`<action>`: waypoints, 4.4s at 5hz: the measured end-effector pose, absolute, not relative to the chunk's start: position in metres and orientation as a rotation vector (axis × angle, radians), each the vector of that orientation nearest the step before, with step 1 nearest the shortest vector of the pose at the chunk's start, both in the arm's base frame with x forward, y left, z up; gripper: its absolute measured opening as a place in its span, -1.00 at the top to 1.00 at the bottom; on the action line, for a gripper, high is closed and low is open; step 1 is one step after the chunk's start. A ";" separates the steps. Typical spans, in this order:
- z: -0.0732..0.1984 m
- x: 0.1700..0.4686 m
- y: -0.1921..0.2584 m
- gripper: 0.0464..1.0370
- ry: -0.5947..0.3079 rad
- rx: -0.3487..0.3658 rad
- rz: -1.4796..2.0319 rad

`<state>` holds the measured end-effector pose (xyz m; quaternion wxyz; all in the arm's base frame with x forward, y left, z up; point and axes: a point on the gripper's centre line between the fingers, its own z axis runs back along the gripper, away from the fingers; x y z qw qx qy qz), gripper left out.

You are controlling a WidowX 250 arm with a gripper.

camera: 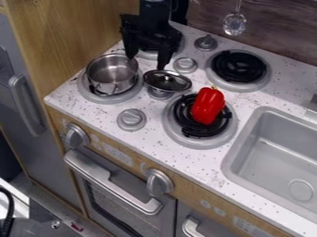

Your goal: Put the silver lid on top of the silver pot

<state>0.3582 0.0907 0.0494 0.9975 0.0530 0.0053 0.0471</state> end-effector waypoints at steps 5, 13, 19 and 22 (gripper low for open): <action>-0.024 0.415 0.065 -0.92 0.037 0.032 0.090; -0.047 0.443 0.103 0.56 -0.041 0.075 0.229; 0.048 0.380 0.185 0.56 -0.227 0.077 0.382; 0.009 0.388 0.193 0.56 -0.221 0.012 0.442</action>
